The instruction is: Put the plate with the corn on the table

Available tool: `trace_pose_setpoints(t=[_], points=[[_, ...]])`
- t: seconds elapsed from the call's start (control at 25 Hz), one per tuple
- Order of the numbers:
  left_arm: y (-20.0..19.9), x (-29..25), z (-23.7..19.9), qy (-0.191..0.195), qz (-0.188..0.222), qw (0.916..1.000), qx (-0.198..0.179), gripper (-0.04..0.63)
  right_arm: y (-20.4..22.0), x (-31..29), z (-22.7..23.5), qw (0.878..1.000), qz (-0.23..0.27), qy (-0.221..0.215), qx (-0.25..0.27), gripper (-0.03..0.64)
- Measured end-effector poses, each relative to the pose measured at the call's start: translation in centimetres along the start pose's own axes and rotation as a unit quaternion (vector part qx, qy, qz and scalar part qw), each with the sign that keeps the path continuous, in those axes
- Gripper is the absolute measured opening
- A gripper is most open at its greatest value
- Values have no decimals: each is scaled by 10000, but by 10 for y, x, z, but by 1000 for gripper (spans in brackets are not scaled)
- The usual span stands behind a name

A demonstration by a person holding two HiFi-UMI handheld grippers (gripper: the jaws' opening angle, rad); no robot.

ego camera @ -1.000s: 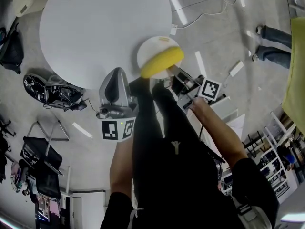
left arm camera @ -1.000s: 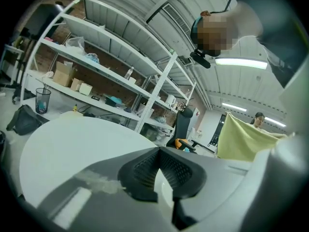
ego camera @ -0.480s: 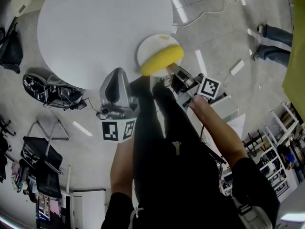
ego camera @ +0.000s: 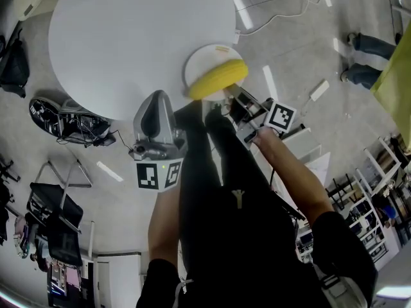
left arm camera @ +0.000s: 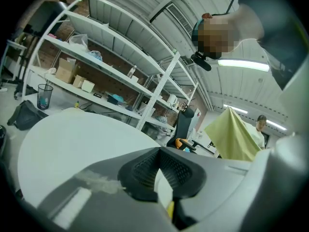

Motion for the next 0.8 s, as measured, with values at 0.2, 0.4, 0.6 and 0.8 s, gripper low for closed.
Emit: trace_pose_setpoints(t=[0.2, 0.4, 0.6, 0.8], points=[[0, 0, 2, 9, 26, 10000, 27, 5, 1, -1, -1, 10000, 44, 16, 29, 21], [0, 4, 0, -7, 37, 10000, 45, 5, 4, -2, -1, 9999, 104, 43, 33, 23], [3, 7, -2, -34, 41, 10000, 72, 5, 5, -2, -2, 9998, 177, 81, 37, 26], [3, 8, 0, -41, 69, 9999, 87, 5, 5, -3, -4, 9996, 242, 113, 66, 28]])
Point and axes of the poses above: the fingertips, and each gripper's own axes: x backward along the fingers, z to its right, y out of its underside, the point moved 7 cm from there along x, backward along the fingers, and after that the axes turned 6 degrees about z, right-handed, at the moved point
